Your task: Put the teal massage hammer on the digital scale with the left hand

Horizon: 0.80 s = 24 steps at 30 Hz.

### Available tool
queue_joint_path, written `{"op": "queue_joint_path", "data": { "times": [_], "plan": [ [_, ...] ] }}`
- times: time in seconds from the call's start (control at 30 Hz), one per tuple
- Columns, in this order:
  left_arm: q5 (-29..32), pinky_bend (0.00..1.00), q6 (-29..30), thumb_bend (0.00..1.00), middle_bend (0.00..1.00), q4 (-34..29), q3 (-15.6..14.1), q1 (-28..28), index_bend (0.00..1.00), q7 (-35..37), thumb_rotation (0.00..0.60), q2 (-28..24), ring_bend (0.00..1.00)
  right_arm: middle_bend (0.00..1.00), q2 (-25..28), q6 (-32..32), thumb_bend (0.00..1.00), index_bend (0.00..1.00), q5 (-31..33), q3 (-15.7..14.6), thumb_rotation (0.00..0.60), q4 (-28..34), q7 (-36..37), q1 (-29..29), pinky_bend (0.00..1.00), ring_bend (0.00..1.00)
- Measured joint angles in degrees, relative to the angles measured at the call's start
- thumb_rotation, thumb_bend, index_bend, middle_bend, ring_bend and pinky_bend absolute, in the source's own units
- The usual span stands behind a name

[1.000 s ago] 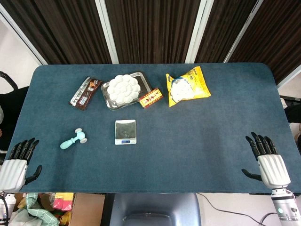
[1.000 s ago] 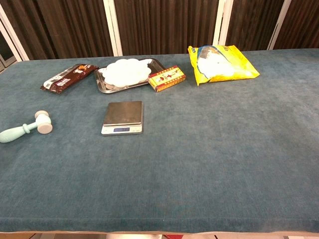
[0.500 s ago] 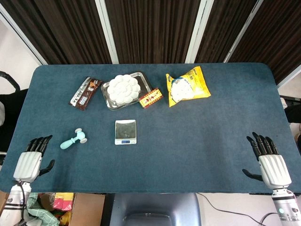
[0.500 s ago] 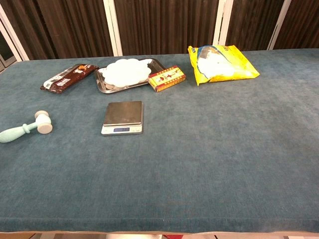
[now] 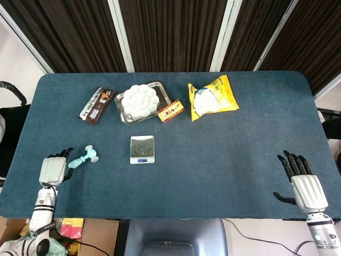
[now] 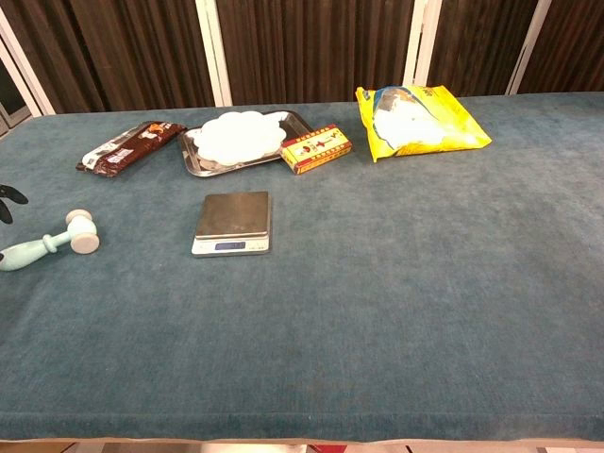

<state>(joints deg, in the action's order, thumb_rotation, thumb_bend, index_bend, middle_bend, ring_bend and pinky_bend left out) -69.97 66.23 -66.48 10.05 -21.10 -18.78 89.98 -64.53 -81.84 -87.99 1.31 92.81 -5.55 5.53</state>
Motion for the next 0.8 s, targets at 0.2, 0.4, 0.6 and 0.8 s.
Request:
{"op": "queue_joint_path", "data": {
  "times": [0.2,0.4,0.6,0.8],
  "plan": [
    [2.0,0.5,-1.1,0.34,0.37,7.3,0.6,-2.1,0.27,-2.2,0.6,5.6,0.53,0.0,0.2,0.3,0.21,0.0,0.0,-0.2,0.6,0.1,0.0,0.0,0.0,0.0],
    [3.4,0.5,-2.8,0.34,0.37,12.5,1.2,-3.8,0.3,-2.6,0.6,9.3,0.55,0.0,0.5,0.3,0.21,0.0,0.0,-0.3,0.6,0.3,0.6,0.0,0.0,0.0],
    [2.8,0.56,-1.8,0.34,0.47,15.8,1.5,-4.8,0.45,-1.9,0.6,11.8,0.63,0.0,0.7,0.2,0.21,0.0,0.1,-0.3,0.6,0.2,0.9,-0.1,0.0,0.0],
    [2.3,0.63,-0.6,0.35,0.61,19.9,2.1,-5.3,0.59,0.1,0.6,14.1,0.72,0.0,0.8,0.3,0.21,0.0,0.0,-0.4,0.6,0.4,0.8,-0.1,0.0,0.0]
  ]
}}
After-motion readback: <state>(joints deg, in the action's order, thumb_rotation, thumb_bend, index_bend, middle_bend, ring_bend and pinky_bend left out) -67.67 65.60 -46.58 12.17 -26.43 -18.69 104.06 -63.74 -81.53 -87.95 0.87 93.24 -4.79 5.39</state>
